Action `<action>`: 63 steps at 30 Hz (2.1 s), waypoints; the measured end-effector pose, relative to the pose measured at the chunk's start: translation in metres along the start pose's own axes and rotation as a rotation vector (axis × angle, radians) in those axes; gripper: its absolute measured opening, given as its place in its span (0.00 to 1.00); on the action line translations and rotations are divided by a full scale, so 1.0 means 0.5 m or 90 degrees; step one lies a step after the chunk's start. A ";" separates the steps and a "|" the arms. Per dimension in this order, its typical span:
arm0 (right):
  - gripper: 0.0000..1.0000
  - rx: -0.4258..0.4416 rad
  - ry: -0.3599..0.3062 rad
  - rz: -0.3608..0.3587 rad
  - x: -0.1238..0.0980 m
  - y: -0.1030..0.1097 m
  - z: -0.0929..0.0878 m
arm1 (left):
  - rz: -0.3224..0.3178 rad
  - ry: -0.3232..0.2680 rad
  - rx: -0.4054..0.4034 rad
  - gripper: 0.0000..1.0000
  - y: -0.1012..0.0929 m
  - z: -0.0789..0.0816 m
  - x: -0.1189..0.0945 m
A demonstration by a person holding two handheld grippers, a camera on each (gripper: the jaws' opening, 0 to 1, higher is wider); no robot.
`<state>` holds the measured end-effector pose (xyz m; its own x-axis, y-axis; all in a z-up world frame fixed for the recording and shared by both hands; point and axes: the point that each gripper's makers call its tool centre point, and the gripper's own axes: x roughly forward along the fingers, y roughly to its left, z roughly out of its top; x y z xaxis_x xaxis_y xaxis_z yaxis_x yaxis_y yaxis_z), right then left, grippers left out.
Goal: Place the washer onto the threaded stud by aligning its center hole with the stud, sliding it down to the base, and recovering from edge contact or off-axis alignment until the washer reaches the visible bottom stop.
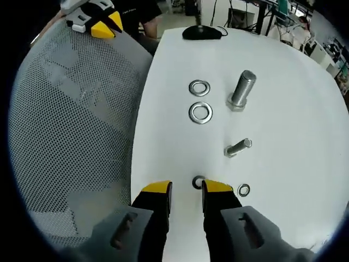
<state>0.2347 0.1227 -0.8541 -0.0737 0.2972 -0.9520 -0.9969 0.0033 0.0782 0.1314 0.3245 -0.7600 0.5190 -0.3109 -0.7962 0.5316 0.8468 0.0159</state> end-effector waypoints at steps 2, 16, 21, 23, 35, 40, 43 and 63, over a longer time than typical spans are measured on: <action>0.24 -0.007 0.001 0.001 0.003 -0.001 0.001 | 0.000 0.000 0.000 0.06 0.000 -0.001 0.000; 0.21 -0.073 0.065 -0.007 0.026 -0.010 -0.016 | -0.001 0.000 0.001 0.06 -0.002 0.000 0.000; 0.18 -0.063 0.061 -0.014 0.022 -0.020 -0.012 | -0.001 0.000 0.001 0.06 -0.001 0.000 0.000; 0.17 -0.065 0.062 -0.018 0.022 -0.021 -0.011 | -0.001 -0.001 0.001 0.06 -0.002 0.001 0.000; 0.16 -0.050 0.100 -0.043 0.026 -0.030 -0.015 | -0.002 0.000 0.001 0.06 -0.002 0.001 0.000; 0.16 -0.070 0.107 -0.038 0.027 -0.029 -0.015 | -0.002 0.001 0.000 0.06 -0.002 0.002 0.000; 0.16 -0.051 0.126 -0.052 0.029 -0.029 -0.013 | 0.001 0.000 -0.002 0.06 -0.001 0.002 0.000; 0.15 -0.031 0.078 -0.169 0.024 -0.025 -0.011 | 0.000 0.000 -0.001 0.06 0.000 0.001 0.001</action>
<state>0.2459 0.1209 -0.8679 0.1898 0.1746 -0.9662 -0.9817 0.0184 -0.1895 0.1319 0.3239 -0.7600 0.5186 -0.3106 -0.7966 0.5306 0.8475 0.0150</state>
